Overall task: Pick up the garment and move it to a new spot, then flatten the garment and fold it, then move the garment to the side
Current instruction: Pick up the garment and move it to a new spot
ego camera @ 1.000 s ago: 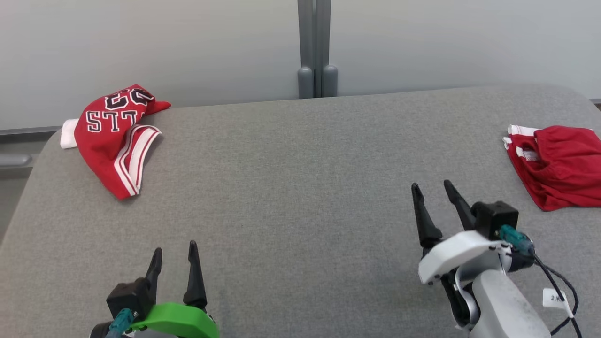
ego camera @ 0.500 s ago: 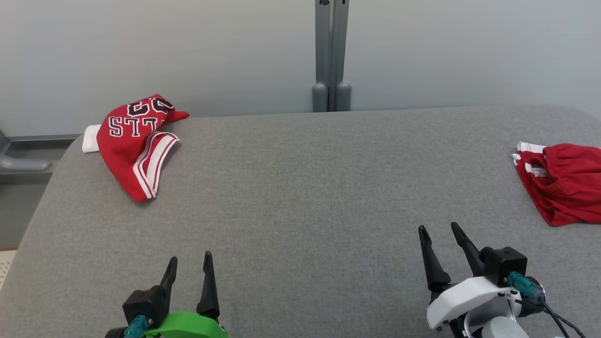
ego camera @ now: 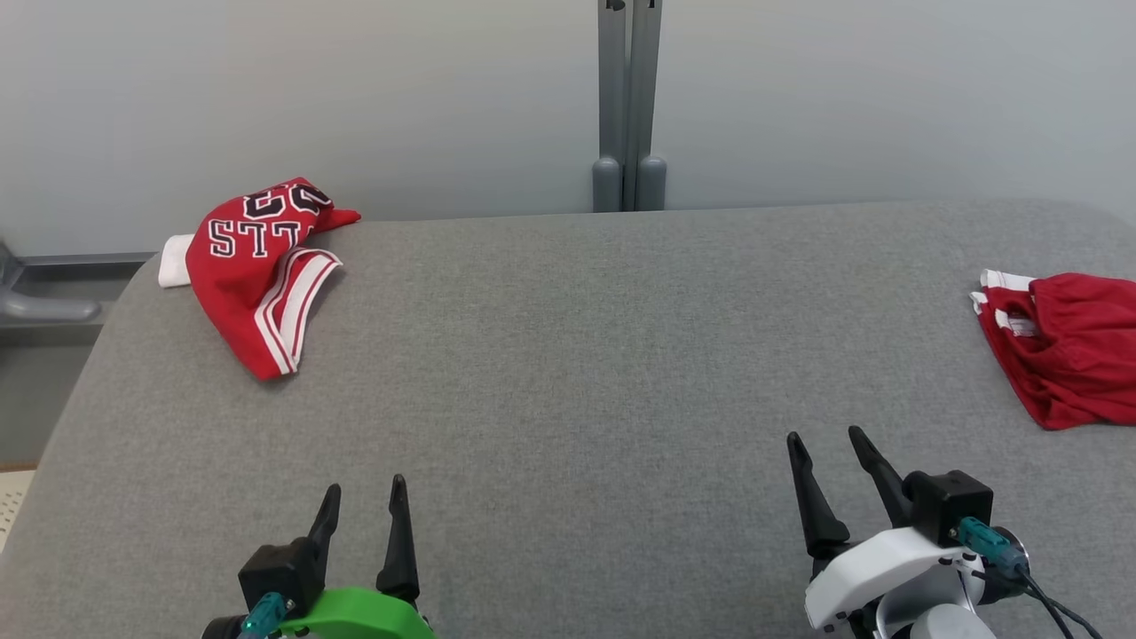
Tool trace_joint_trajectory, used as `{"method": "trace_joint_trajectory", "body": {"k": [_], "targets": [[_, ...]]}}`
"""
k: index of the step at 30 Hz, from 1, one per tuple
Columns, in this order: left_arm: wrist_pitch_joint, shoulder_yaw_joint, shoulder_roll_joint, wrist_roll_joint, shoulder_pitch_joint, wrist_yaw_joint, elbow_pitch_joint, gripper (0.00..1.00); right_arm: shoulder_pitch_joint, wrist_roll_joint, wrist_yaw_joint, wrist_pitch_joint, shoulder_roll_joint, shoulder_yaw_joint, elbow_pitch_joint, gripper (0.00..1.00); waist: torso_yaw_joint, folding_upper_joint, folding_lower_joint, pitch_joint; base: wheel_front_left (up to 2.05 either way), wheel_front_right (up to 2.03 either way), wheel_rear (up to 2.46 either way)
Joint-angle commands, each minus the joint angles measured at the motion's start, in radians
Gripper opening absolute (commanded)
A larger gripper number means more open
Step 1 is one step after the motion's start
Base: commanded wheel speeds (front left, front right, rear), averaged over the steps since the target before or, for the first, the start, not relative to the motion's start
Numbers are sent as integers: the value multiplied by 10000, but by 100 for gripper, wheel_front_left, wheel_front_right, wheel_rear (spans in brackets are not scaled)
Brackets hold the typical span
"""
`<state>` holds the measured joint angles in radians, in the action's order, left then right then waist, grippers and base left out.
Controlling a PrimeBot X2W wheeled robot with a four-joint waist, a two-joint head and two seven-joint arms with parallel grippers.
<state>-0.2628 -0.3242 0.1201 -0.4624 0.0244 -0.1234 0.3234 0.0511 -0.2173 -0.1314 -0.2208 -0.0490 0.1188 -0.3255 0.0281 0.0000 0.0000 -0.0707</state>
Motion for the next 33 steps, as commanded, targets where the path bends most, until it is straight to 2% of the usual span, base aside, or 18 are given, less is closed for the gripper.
{"method": "trace_joint_trajectory", "body": {"k": [1,7,17,22,33], "targets": [[-4,-32,61,38,164,38,11,100,-148,78,14,61,-29,-8,71,100,119,0,0,2,0,0,0],[68,-126,102,94,301,31,-69,100,-245,187,14,34,-27,-168,187,100,1013,0,0,46,0,0,0],[199,-99,360,71,368,-52,-310,100,-103,15,14,-58,-27,3,214,100,3511,0,0,141,0,0,0],[256,-108,418,47,377,-85,-427,100,10,-74,14,-101,-31,139,22,100,4431,0,0,179,0,0,0],[120,134,421,-35,95,-305,-762,100,603,4,14,-133,-36,665,-374,100,4702,0,0,452,0,0,0]]}}
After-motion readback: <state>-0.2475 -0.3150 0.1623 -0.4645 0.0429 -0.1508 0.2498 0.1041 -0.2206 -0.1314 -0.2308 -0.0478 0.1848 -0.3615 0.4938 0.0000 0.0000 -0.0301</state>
